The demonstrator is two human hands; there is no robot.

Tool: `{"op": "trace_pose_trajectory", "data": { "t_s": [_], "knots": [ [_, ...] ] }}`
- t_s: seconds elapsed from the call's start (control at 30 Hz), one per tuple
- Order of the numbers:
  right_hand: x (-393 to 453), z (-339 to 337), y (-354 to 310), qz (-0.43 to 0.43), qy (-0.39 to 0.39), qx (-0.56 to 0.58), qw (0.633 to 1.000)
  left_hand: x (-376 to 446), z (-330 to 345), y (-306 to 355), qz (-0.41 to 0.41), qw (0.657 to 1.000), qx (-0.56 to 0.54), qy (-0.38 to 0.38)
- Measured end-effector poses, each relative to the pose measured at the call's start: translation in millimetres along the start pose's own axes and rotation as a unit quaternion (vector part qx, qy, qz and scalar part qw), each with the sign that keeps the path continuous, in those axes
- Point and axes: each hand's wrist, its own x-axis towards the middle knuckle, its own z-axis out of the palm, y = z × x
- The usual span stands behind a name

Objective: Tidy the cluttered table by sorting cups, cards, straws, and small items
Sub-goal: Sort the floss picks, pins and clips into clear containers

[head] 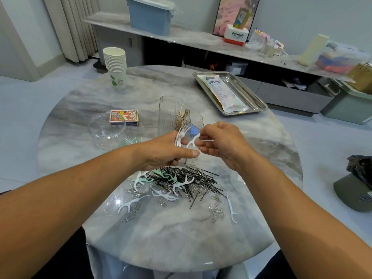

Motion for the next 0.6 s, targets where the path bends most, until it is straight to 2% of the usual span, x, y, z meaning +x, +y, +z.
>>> {"op": "trace_pose_trajectory", "data": {
  "t_s": [0.13, 0.2, 0.37, 0.5, 0.6],
  "knots": [
    [-2, 6, 11, -0.002, -0.022, -0.042, 0.999, -3, 8, -7, 0.045, 0.990, 0.130, -0.015],
    [-1, 7, 14, -0.025, -0.047, -0.071, 0.996, -3, 10, -8, 0.059, 0.988, 0.140, -0.039],
    [2, -2, 7, -0.088, -0.135, -0.147, 0.976, 1, 1, -6, 0.008, 0.993, 0.106, -0.042],
    [6, 4, 11, -0.164, -0.098, -0.204, 0.960, -4, 2, 0, 0.004, 0.993, 0.103, -0.064],
    [9, 6, 12, -0.172, -0.085, -0.179, 0.965, -8, -3, 5, 0.014, 0.992, 0.111, -0.059]
  ]
}}
